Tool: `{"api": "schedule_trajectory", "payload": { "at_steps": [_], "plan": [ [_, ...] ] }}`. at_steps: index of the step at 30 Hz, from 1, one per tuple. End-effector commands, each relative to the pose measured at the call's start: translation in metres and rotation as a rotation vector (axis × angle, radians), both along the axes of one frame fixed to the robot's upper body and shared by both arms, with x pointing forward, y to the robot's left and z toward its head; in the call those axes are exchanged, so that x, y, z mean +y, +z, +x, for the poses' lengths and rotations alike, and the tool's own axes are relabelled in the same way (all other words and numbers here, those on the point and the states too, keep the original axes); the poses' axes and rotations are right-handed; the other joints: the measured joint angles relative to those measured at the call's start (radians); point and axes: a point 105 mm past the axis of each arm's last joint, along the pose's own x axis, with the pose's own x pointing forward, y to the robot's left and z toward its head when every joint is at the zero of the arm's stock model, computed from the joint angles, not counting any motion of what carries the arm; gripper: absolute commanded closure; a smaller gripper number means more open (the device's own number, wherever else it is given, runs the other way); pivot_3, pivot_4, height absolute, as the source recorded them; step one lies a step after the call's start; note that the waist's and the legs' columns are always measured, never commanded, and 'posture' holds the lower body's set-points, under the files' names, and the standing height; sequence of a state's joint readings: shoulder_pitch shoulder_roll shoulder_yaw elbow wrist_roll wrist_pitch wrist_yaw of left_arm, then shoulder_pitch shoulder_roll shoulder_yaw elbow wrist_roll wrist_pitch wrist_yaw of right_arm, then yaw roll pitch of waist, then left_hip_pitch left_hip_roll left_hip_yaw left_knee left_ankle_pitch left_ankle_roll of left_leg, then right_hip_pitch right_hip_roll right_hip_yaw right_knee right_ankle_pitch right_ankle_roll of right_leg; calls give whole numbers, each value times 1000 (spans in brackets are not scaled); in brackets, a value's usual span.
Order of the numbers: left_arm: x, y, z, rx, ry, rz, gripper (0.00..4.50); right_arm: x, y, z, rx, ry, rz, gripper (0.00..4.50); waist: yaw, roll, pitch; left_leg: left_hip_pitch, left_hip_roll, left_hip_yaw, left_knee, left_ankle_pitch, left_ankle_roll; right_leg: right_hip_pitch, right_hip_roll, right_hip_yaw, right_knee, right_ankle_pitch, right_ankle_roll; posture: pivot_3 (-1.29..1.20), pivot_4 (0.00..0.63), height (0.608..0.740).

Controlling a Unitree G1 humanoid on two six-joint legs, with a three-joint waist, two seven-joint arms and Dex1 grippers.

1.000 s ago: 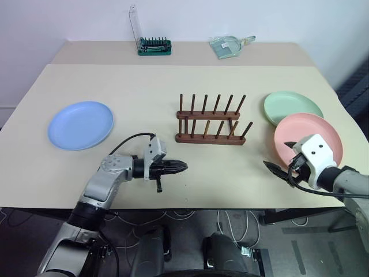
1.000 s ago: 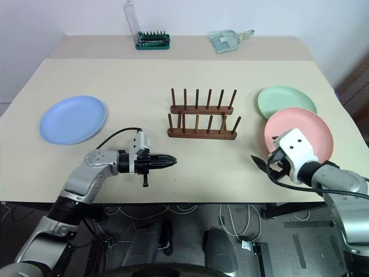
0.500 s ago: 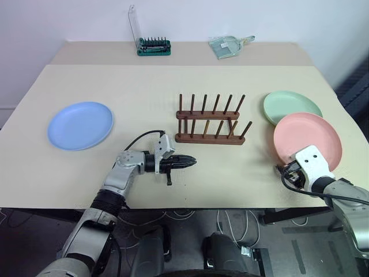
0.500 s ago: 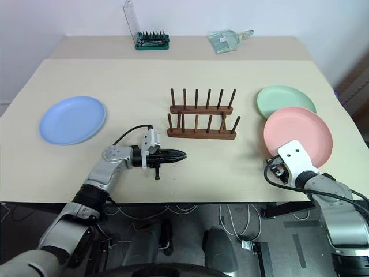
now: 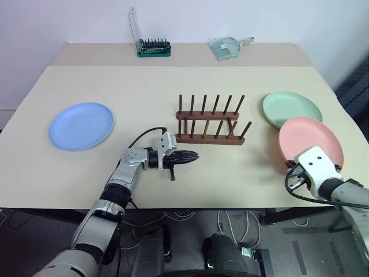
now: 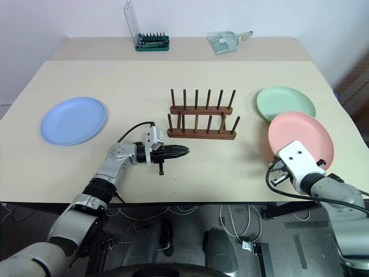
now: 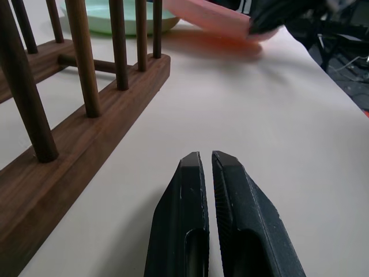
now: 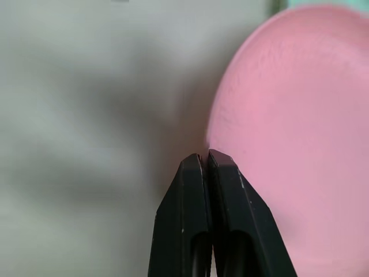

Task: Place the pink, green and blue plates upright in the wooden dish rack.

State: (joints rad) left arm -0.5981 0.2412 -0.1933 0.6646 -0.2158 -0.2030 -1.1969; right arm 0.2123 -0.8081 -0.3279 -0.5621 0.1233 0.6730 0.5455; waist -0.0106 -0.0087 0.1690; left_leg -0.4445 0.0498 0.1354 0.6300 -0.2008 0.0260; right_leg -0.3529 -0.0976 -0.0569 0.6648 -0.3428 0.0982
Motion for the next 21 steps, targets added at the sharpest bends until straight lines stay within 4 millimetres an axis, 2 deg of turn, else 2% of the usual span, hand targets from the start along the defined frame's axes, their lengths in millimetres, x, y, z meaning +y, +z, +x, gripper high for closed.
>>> {"api": "schedule_trajectory", "payload": {
  "at_steps": [1, 3, 6, 8, 11, 13, 15, 21],
  "plan": [
    [4, -2, 6, -15, 50, 8, 4233, 5, 44, 4, -146, 54, -63, 4457, 0, 0, 0, 0, 0, 0, 0, 0, 0, 0, 0, 0, 0, 0, 0, 0, 150, 732],
    [10, 14, 14, -27, 88, -38, 4233, 14, 64, 8, -222, 107, -52, 4457, -3, 0, 0, 0, 0, 0, 0, 0, 0, 0, 0, 0, 0, 0, 0, 0, 150, 732],
    [16, 38, 23, -51, 130, -86, 4233, 22, 81, 14, -282, 148, -24, 4457, -6, -1, 1, -1, 1, 0, 0, 0, 0, -2, 1, 0, 1, 0, 0, 0, 150, 732],
    [17, 50, 23, -92, 137, -89, 4233, 25, 88, 18, -306, 166, -13, 4457, -3, -2, 1, -2, 1, 0, -1, 0, 0, -2, 1, 0, 1, 0, 0, 0, 150, 732],
    [33, 63, 13, -105, 165, -42, 4233, 44, 108, 30, -373, 269, 75, 4457, -10, -2, 2, -5, 0, 0, 0, 3, -5, -4, 1, 0, 0, 0, 0, 0, 150, 732],
    [49, 70, 2, -114, 193, -40, 4233, 49, 109, 37, -371, 299, 81, 4457, -12, -2, 2, -4, 0, 0, 0, 4, -6, -4, 1, 0, 0, 0, 0, 0, 150, 732],
    [57, 74, -3, -117, 223, -38, 4233, 54, 109, 43, -380, 326, 104, 4457, -8, -2, 2, -3, 1, 0, -1, 4, -6, -3, 1, 0, 0, 0, 0, 0, 150, 732],
    [68, 85, 6, -108, 334, -30, 4233, 67, 115, 53, -408, 387, 215, 4457, 0, -3, 3, -4, -1, 0, 1, 4, -6, -3, 1, 0, 0, 0, 1, 0, 150, 732]
  ]
}}
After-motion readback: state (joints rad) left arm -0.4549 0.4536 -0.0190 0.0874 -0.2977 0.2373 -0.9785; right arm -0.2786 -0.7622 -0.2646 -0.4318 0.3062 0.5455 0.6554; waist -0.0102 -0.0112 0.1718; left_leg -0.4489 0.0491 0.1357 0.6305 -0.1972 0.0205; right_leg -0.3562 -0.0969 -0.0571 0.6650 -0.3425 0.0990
